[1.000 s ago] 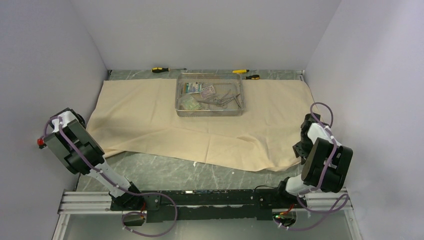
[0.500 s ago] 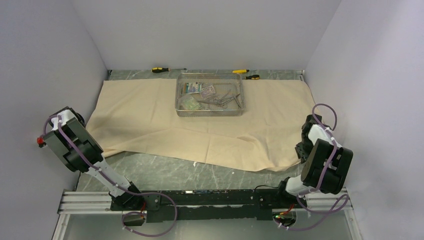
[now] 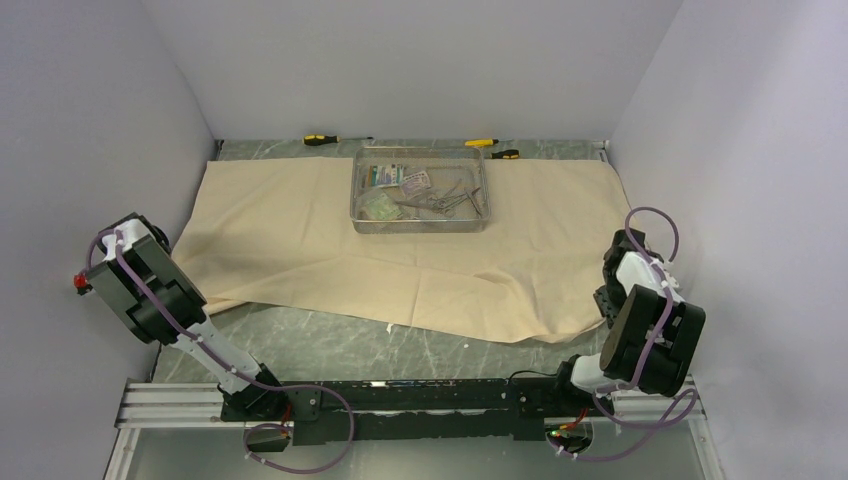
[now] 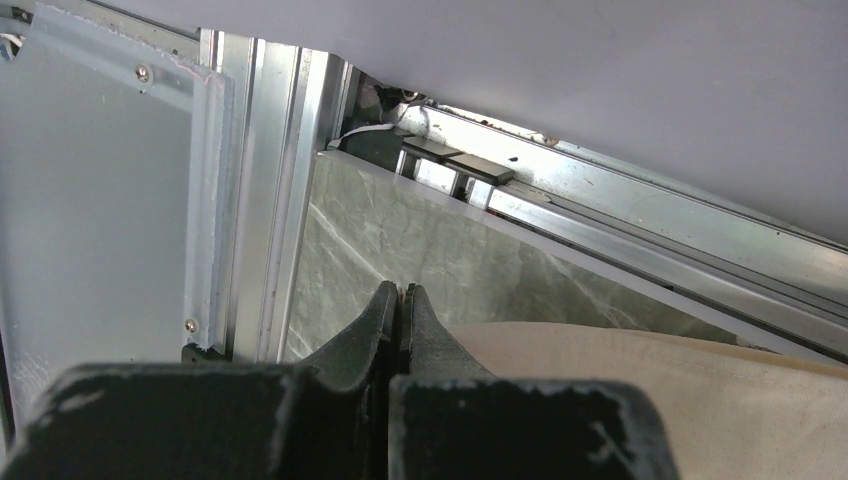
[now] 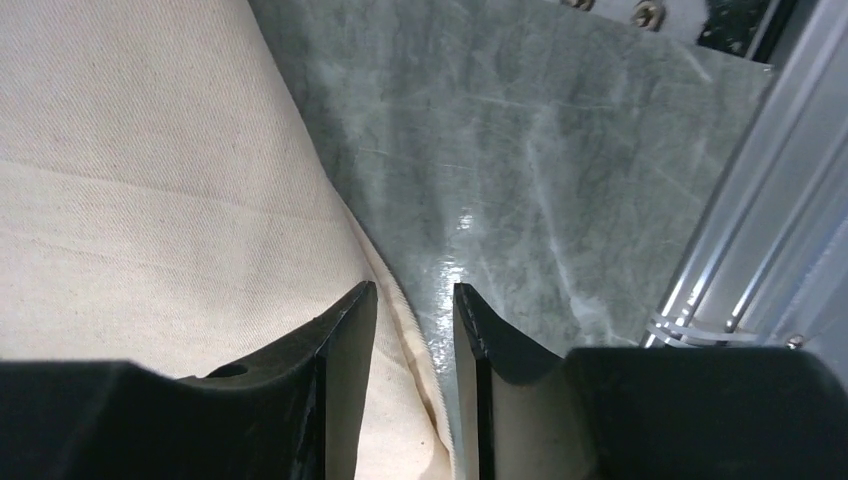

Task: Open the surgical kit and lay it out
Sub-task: Open the surgical kit at the center of the board.

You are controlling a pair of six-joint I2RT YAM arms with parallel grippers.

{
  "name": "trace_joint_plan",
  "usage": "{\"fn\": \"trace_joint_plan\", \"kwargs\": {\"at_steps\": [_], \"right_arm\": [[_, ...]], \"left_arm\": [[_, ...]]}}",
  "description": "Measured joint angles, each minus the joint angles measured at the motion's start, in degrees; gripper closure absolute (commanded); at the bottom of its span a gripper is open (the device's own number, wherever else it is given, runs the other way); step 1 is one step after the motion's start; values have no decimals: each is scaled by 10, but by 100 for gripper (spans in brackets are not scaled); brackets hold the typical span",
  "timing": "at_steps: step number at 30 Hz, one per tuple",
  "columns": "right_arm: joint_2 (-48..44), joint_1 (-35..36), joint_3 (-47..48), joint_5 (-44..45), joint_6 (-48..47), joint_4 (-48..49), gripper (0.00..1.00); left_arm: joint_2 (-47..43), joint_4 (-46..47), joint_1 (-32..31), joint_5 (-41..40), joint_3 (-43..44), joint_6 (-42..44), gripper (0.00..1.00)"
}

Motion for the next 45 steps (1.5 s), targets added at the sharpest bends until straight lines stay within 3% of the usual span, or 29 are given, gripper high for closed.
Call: {"fn": "trace_joint_plan", "kwargs": {"at_steps": [10,19,26,27,29,37,45], "right_arm": [[21,-1,-17,-30,-22,42,64],[30,-1,-13,-40,-27,51,78],[36,0,-14,-51,-34,60,76],[35,-1,-16,-51,-38,62,80],[34,-1,-17,-56,-43,65,100],[40,7,2,-50,-44,59,100],[26,46,62,-3,-28,-19,100]], "left_arm": [[0,0,0,0,0,0,100],[0,0,0,0,0,0,100],[-1,0,0,2,0,0,100],[-1,0,0,2,0,0,100],[-1,0,0,2,0,0,100],[-1,2,0,5,1,1,100],[-1,2,0,5,1,1,100]]}}
